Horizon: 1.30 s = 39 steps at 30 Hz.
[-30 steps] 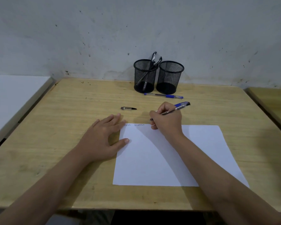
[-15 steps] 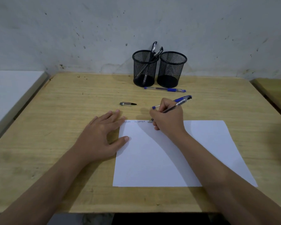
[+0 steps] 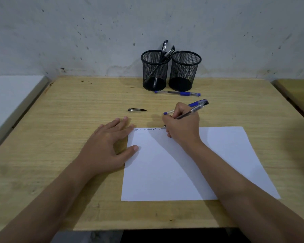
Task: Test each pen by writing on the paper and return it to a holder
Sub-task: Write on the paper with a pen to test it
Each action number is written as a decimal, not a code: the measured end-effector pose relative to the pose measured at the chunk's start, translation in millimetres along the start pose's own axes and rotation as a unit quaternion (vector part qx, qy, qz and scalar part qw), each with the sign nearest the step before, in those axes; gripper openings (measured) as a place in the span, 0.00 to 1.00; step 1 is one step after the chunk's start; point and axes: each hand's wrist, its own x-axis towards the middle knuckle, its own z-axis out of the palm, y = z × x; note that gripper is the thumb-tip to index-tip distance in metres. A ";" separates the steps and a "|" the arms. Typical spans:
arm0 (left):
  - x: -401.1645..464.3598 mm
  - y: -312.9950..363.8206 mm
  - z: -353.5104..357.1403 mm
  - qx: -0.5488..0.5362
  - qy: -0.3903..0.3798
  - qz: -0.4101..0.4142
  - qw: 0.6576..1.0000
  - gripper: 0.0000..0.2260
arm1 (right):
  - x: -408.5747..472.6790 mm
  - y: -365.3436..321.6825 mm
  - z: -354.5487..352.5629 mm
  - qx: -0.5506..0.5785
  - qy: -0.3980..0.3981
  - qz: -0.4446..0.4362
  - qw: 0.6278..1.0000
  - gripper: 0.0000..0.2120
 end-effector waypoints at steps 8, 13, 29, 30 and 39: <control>0.7 0.4 -0.1 -0.003 -0.002 -0.005 1.000 0.32 | 0.7 0.4 0.2 -0.010 0.013 0.002 1.000 0.20; 0.7 0.2 -0.5 -0.001 0.000 -0.002 1.000 0.32 | 1.3 1.1 0.0 -0.002 0.023 0.004 1.000 0.18; 3.8 2.4 -2.9 -0.012 0.021 0.022 0.999 0.34 | 8.8 -1.6 -8.1 0.131 0.090 0.067 0.985 0.17; 6.3 2.8 -3.2 -0.011 0.040 0.021 0.999 0.32 | 7.4 -2.7 -7.7 0.130 0.077 0.058 0.987 0.16; 68.0 4.9 5.7 0.013 0.122 -0.022 0.992 0.16 | 5.6 -19.4 -11.7 0.124 0.040 0.051 0.990 0.05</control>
